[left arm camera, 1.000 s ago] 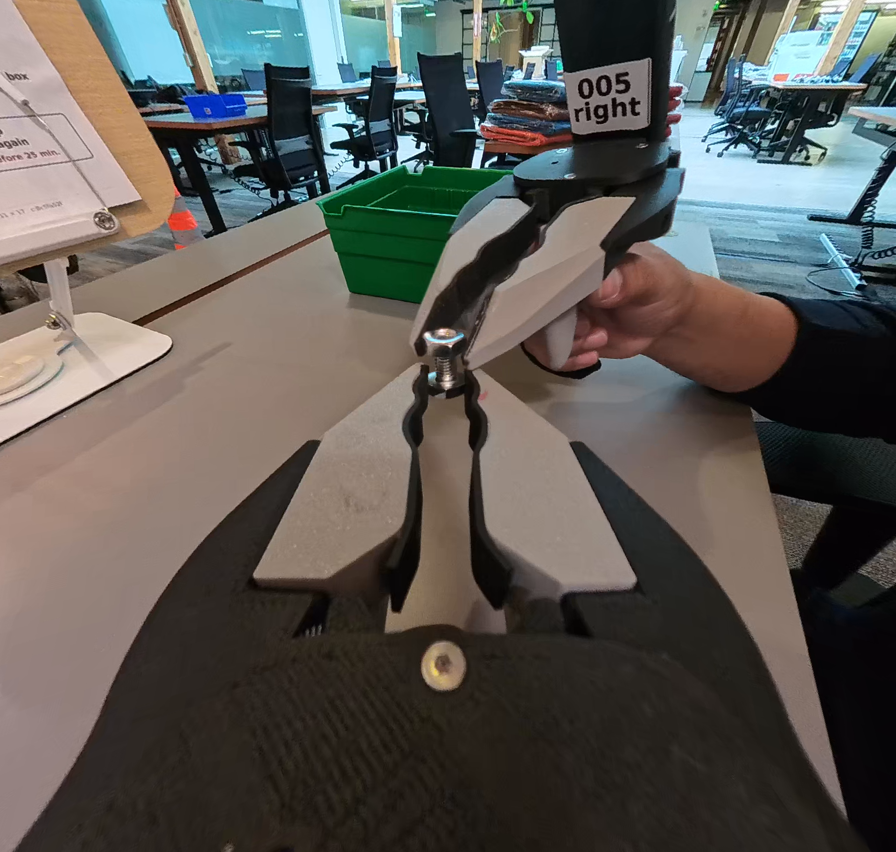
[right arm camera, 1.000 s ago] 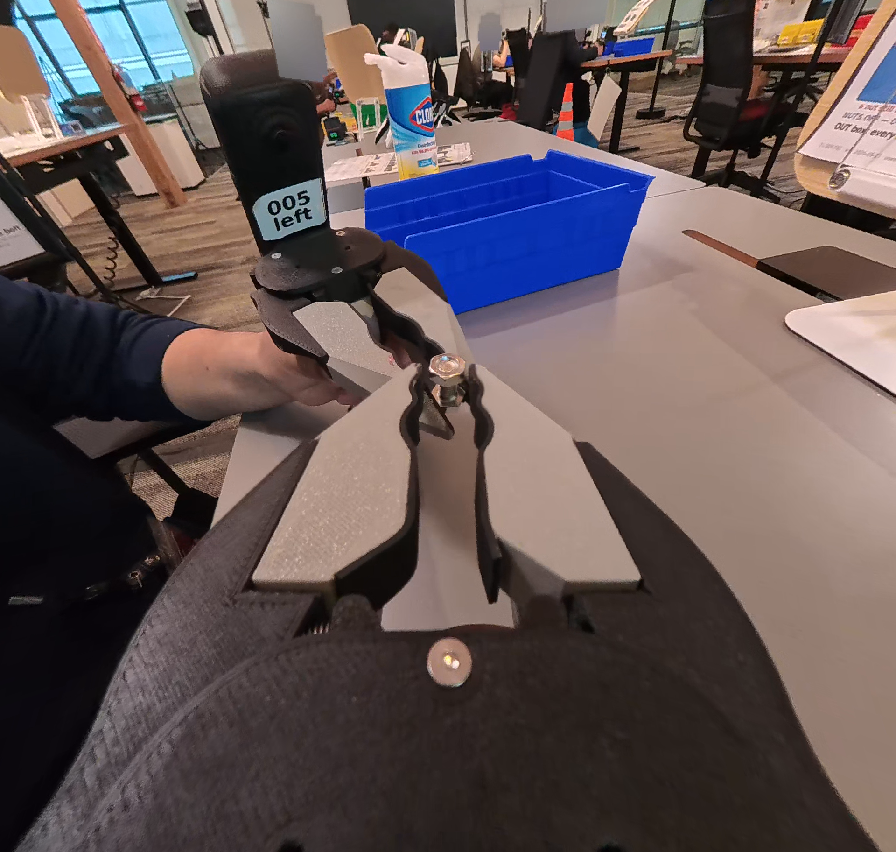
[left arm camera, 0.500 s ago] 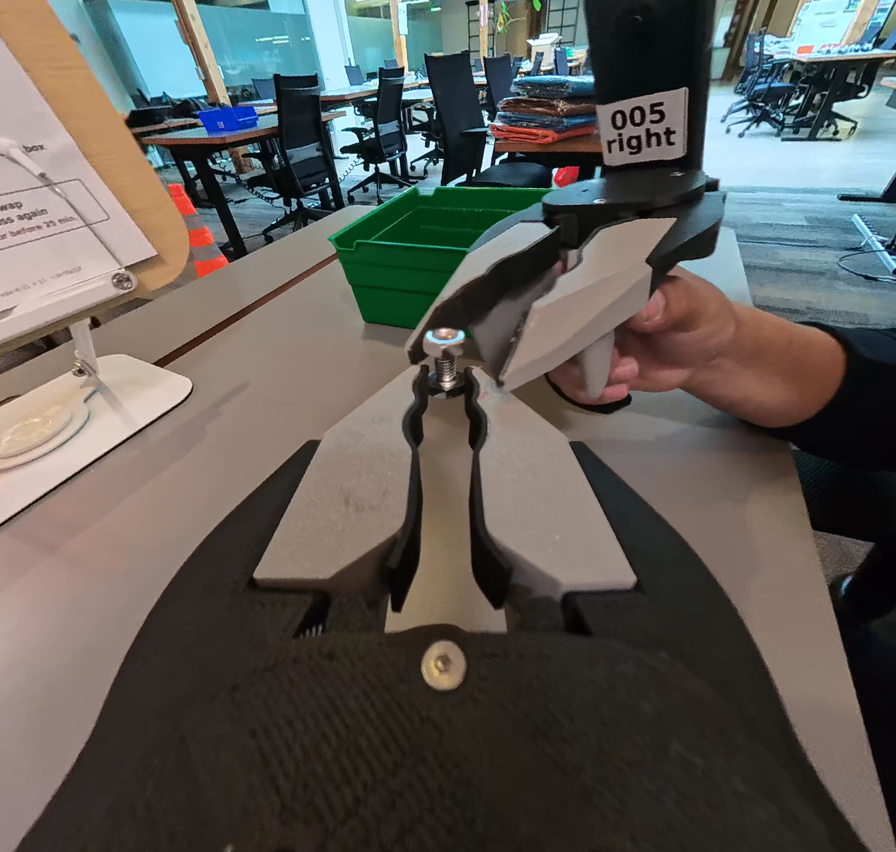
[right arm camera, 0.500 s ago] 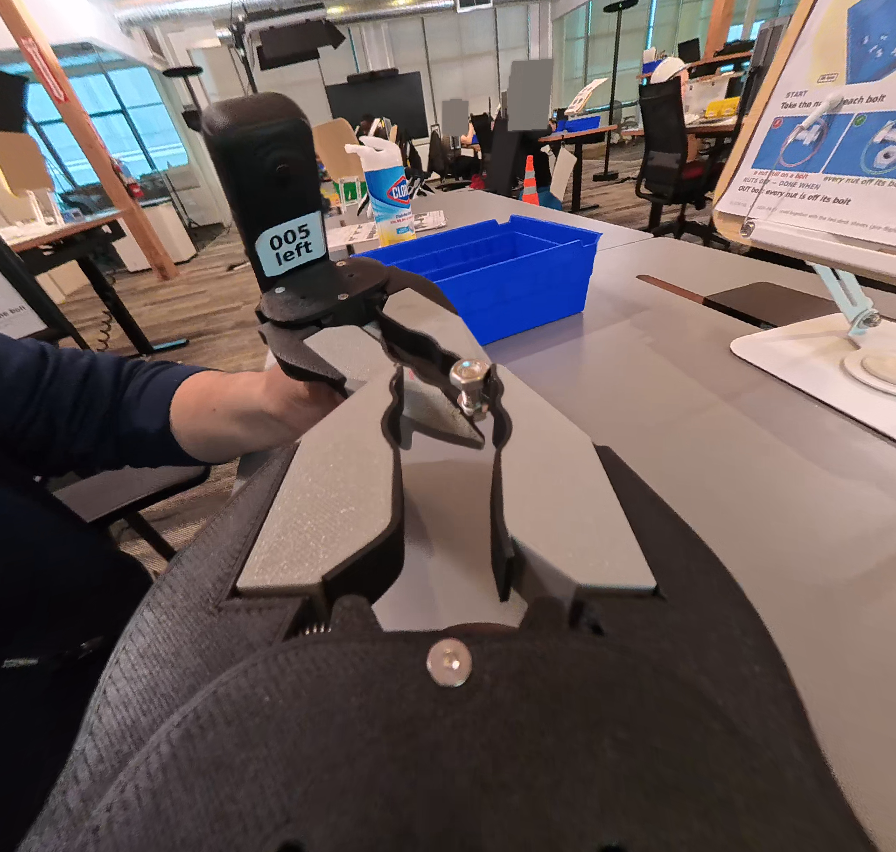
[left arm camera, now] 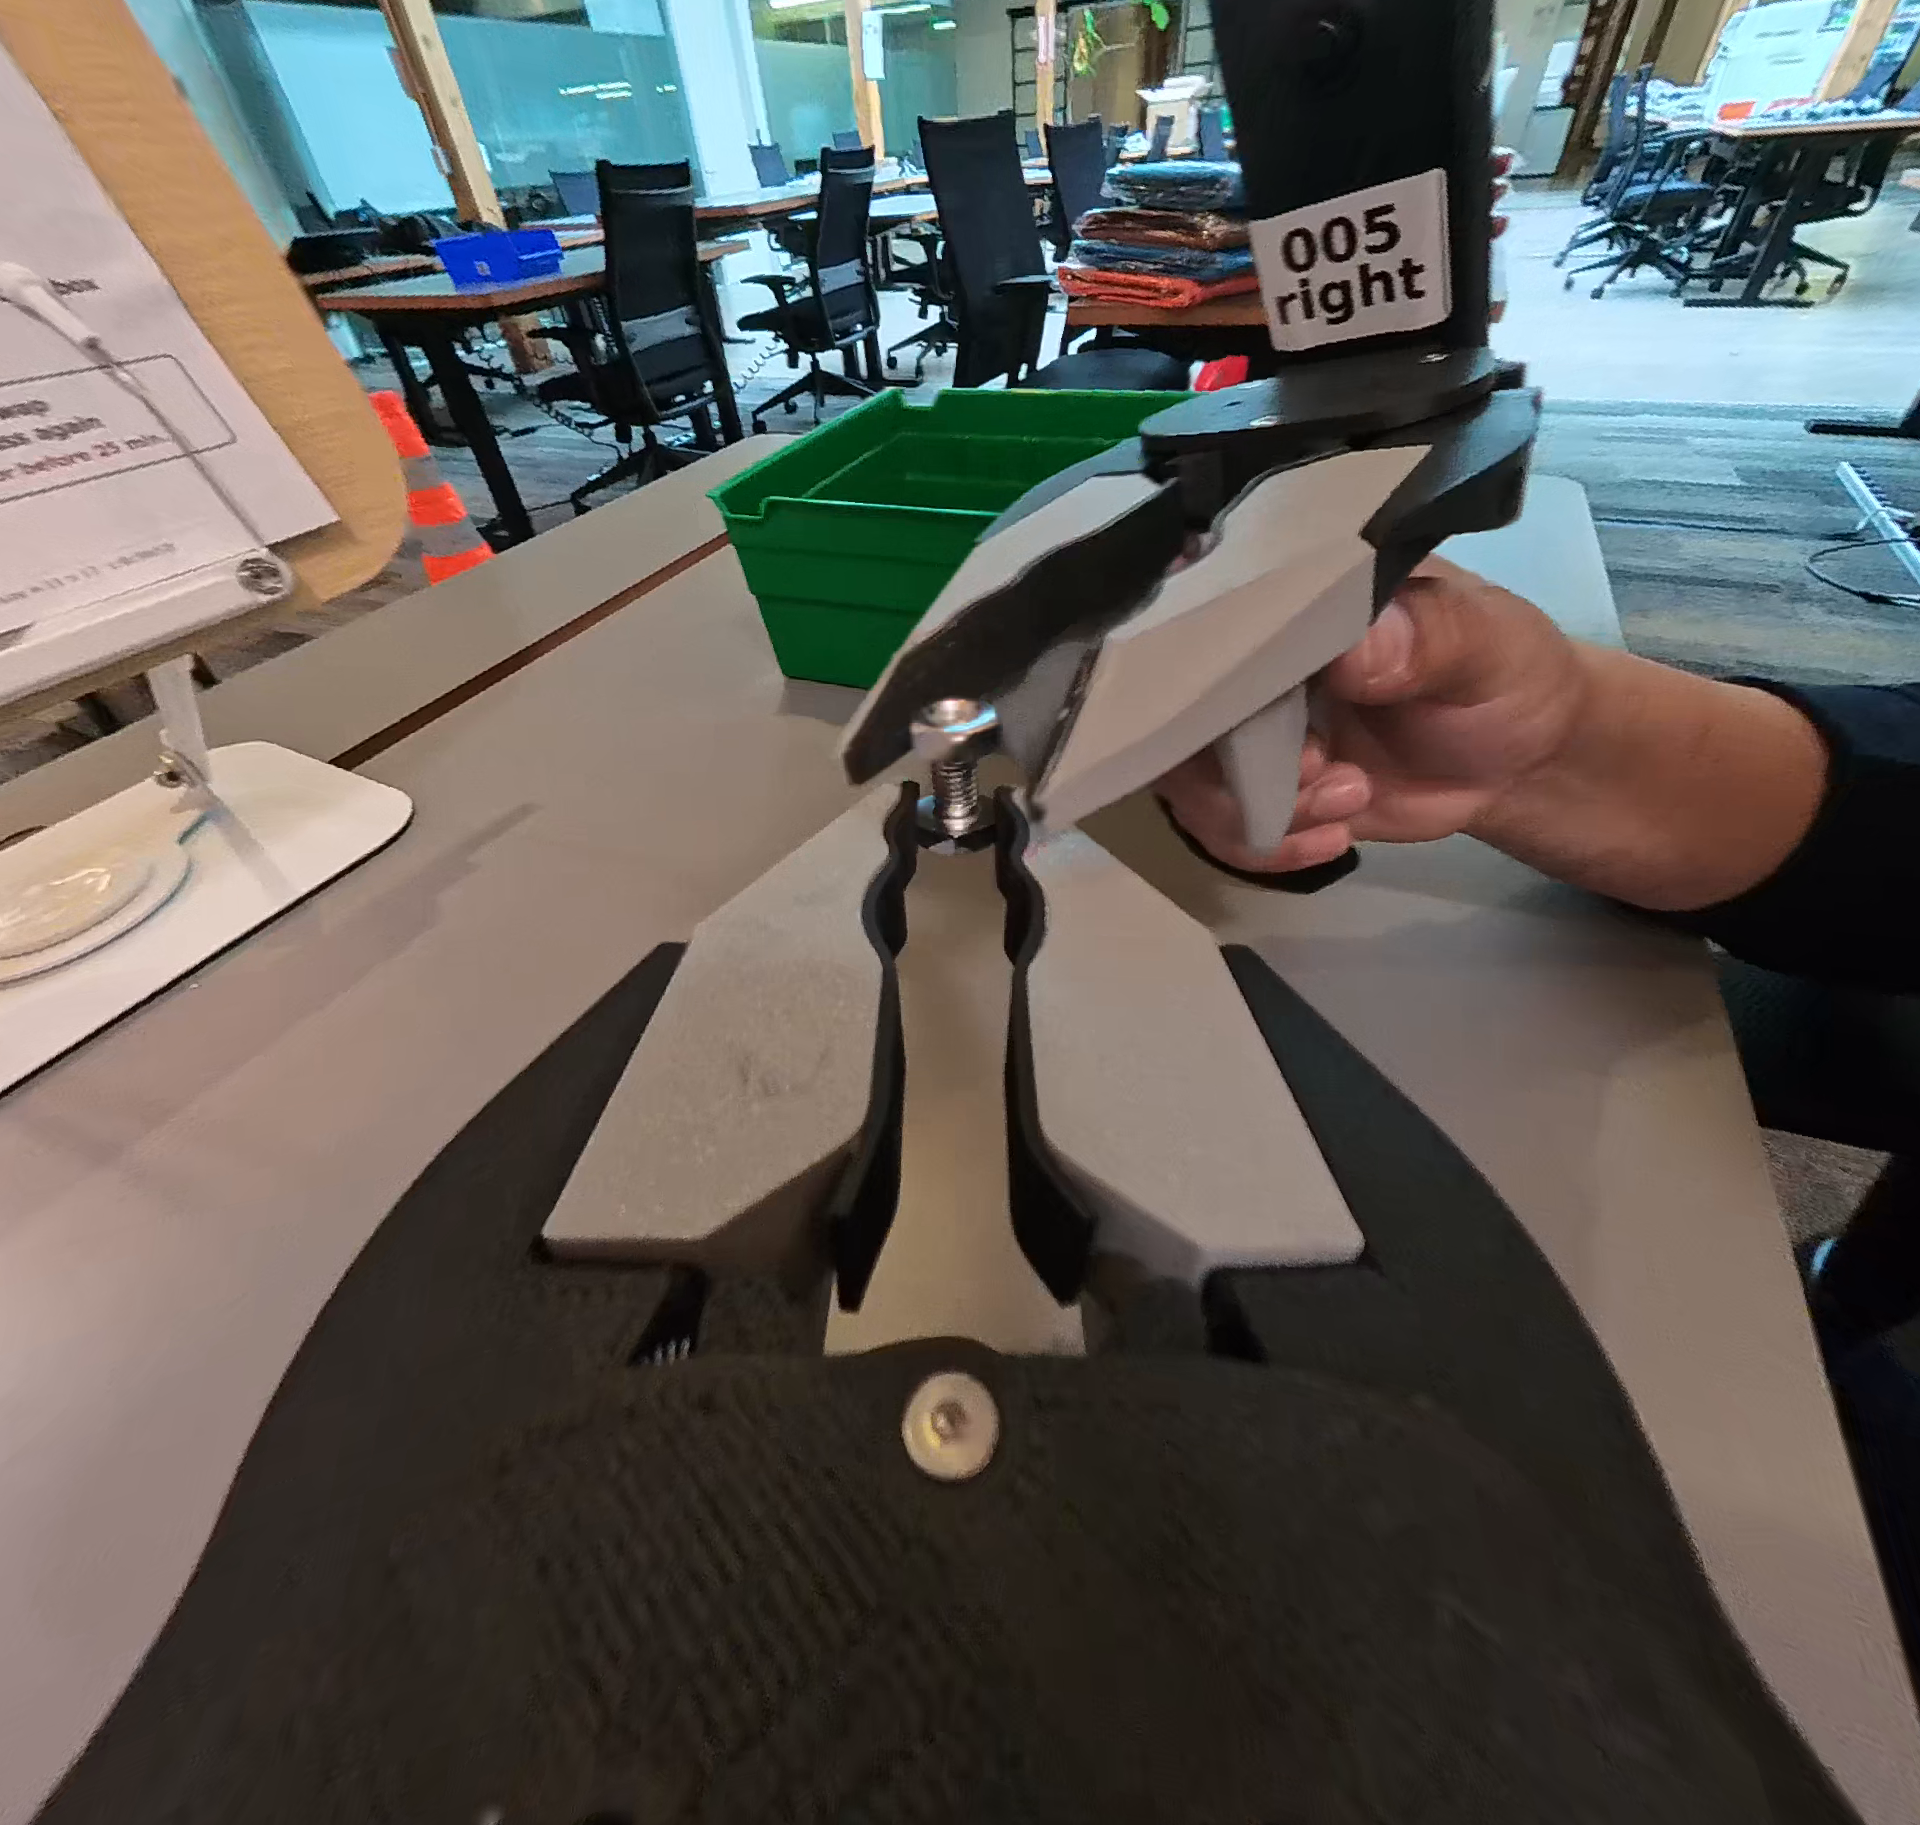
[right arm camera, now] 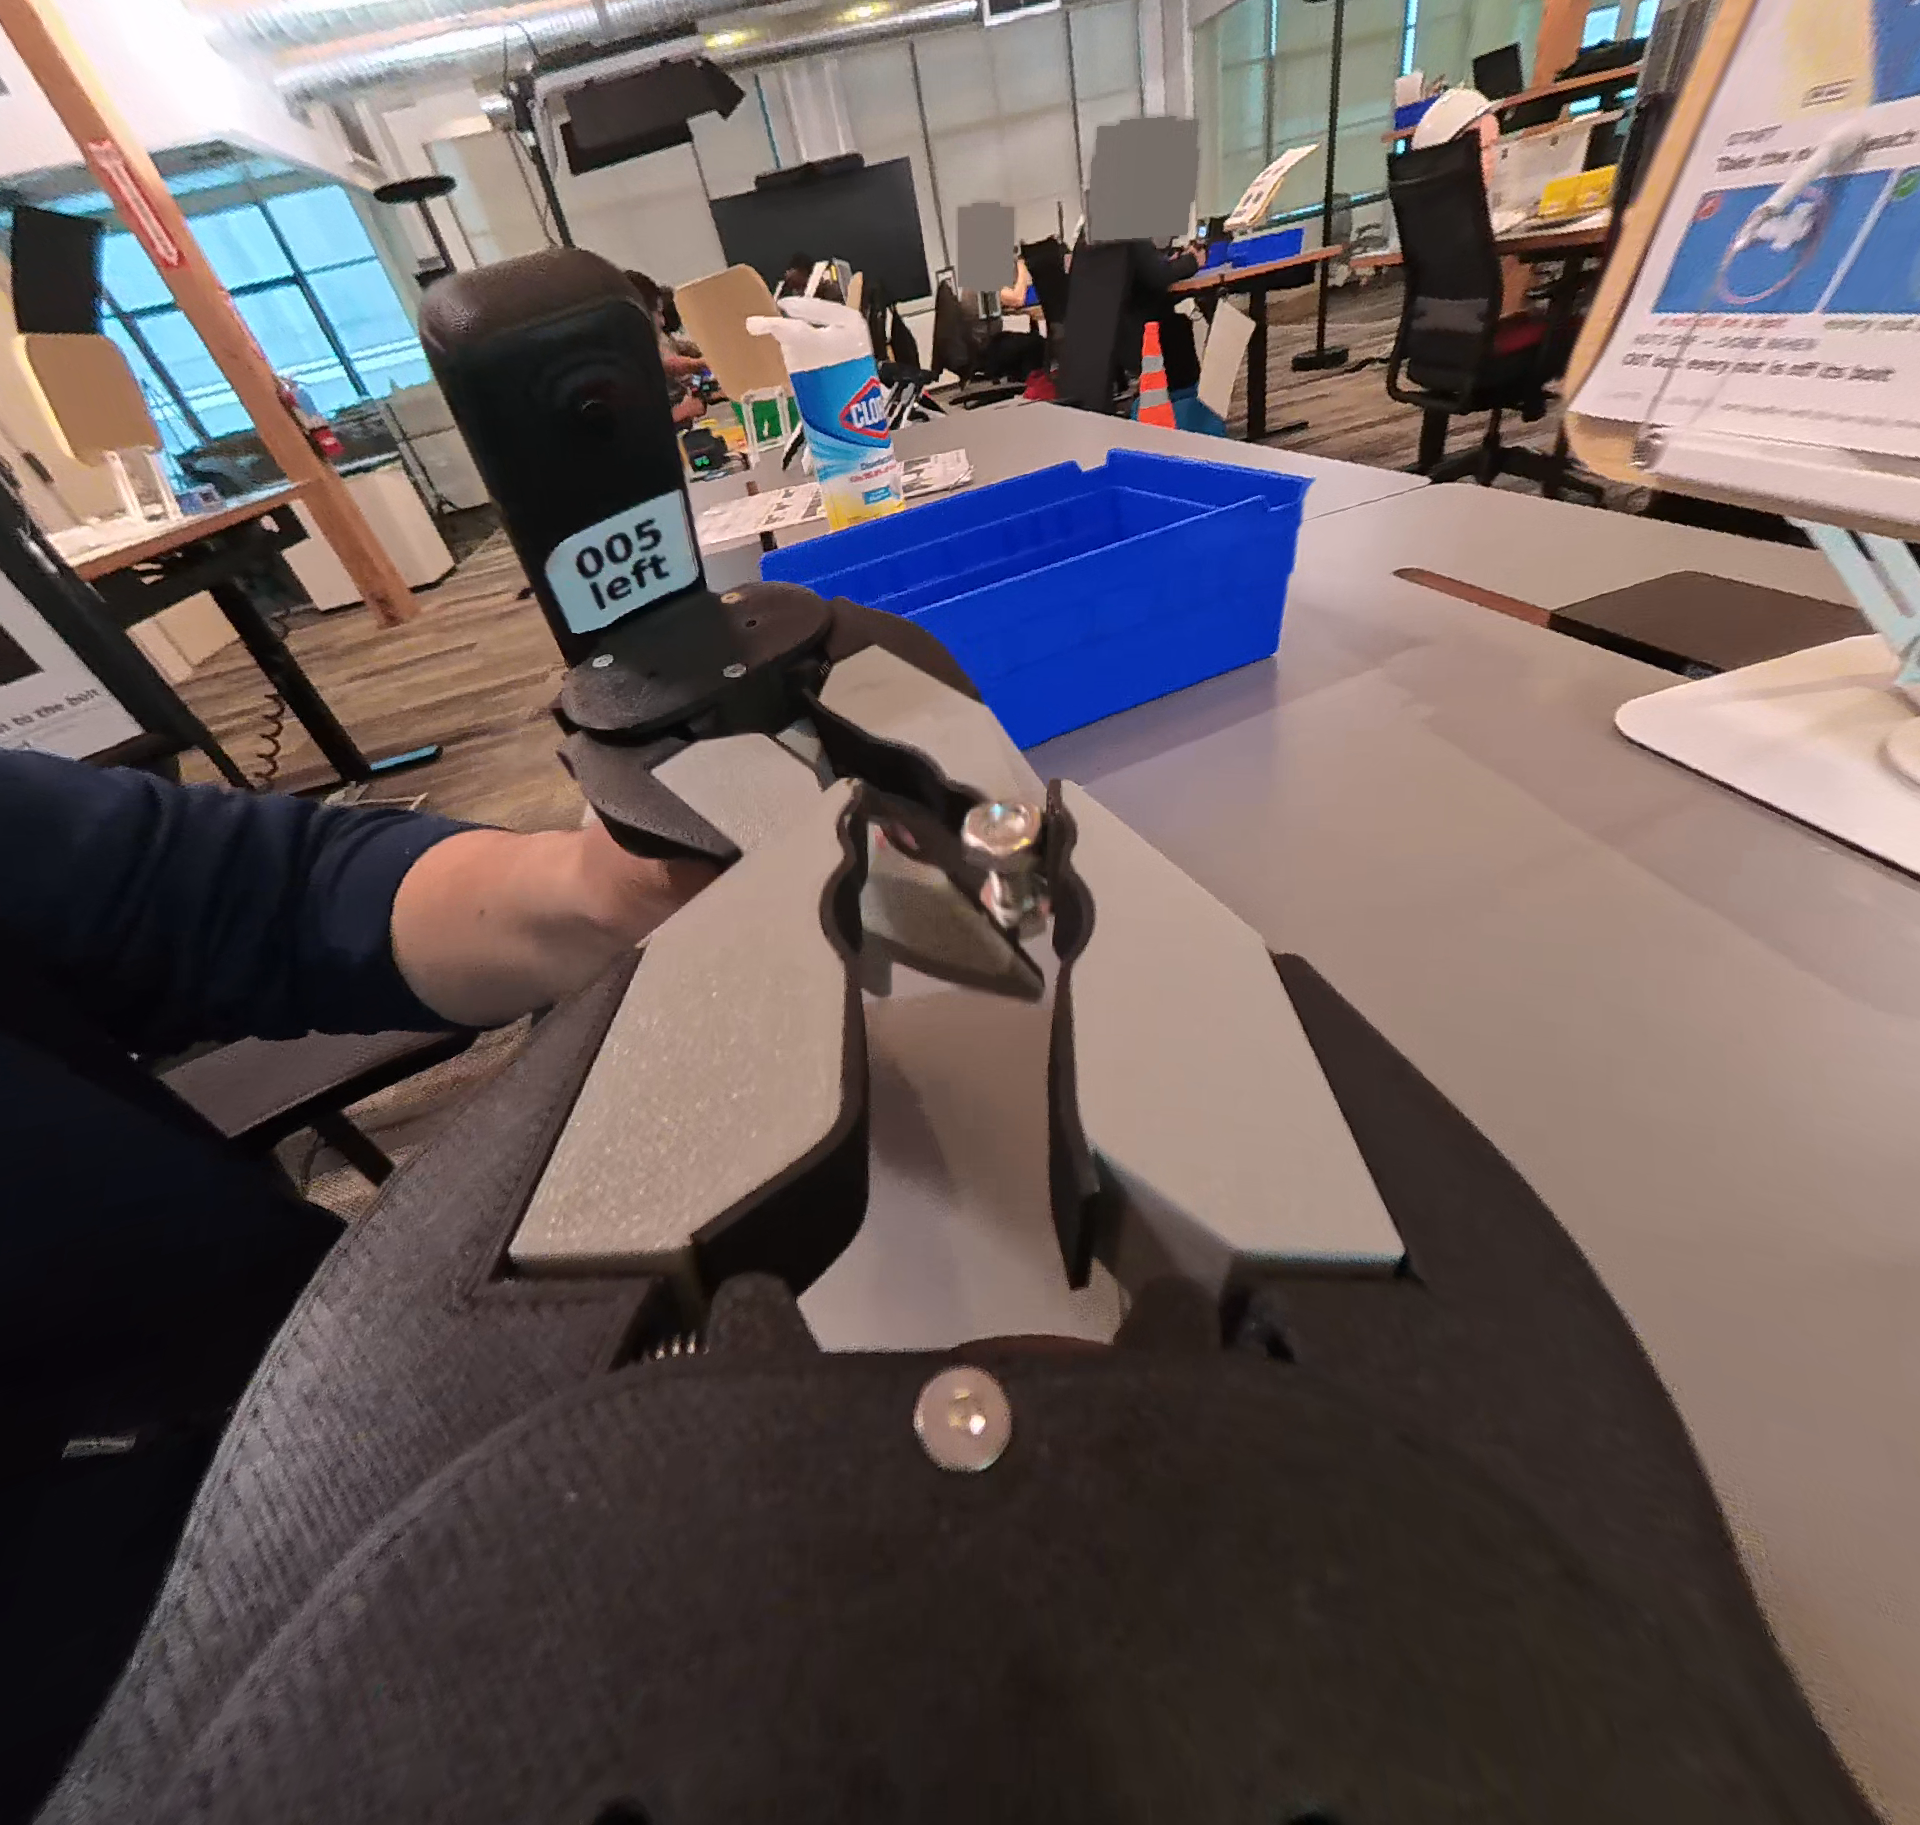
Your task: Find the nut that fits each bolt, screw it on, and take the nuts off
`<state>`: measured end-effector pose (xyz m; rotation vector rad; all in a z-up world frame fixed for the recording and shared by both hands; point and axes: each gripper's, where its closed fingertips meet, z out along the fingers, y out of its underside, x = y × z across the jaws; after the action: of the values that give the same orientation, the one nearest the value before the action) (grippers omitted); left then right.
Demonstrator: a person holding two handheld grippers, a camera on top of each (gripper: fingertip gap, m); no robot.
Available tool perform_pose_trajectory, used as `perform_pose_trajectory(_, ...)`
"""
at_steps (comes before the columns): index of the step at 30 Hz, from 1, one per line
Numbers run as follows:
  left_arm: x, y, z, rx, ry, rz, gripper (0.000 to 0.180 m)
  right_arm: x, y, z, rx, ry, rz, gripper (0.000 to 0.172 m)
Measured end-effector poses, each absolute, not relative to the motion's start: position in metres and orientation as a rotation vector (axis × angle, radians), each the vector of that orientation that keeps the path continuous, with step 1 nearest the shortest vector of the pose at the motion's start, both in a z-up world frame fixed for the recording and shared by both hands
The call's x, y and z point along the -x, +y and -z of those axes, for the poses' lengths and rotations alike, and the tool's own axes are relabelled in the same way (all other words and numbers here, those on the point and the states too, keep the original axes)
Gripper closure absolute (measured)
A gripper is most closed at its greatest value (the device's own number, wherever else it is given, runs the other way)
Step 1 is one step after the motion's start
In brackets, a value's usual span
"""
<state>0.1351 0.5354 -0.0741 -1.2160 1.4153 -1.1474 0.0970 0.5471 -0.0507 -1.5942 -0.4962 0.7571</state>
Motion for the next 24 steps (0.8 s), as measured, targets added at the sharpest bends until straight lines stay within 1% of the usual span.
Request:
perform_pose_trajectory(1,-0.136,0.532,0.075,1.21,1.426,1.15,0.168,-0.094,0.548,0.051,1.594,-0.504,-0.756,0.139)
perform_pose_trajectory(6,-0.135,0.536,0.073,1.199,1.412,1.106,0.168,-0.102,0.55,0.051,1.597,-0.492,-0.694,0.143)
perform_pose_trajectory(11,-0.13,0.545,0.075,1.242,1.382,1.137,0.168,-0.104,0.547,0.047,1.575,-0.466,-0.756,0.144)
perform_pose_trajectory(15,-0.134,0.536,0.078,1.236,1.406,1.151,0.168,-0.092,0.549,0.05,1.586,-0.486,-0.766,0.135)
perform_pose_trajectory(17,-0.136,0.533,0.078,1.226,1.41,1.147,0.168,-0.094,0.549,0.053,1.599,-0.497,-0.74,0.141)
perform_pose_trajectory(21,-0.132,0.539,0.074,1.23,1.376,1.155,0.168,-0.106,0.549,0.047,1.581,-0.46,-0.724,0.141)
perform_pose_trajectory(24,-0.129,0.544,0.074,1.249,1.359,1.172,0.168,-0.107,0.547,0.045,1.571,-0.454,-0.746,0.145)
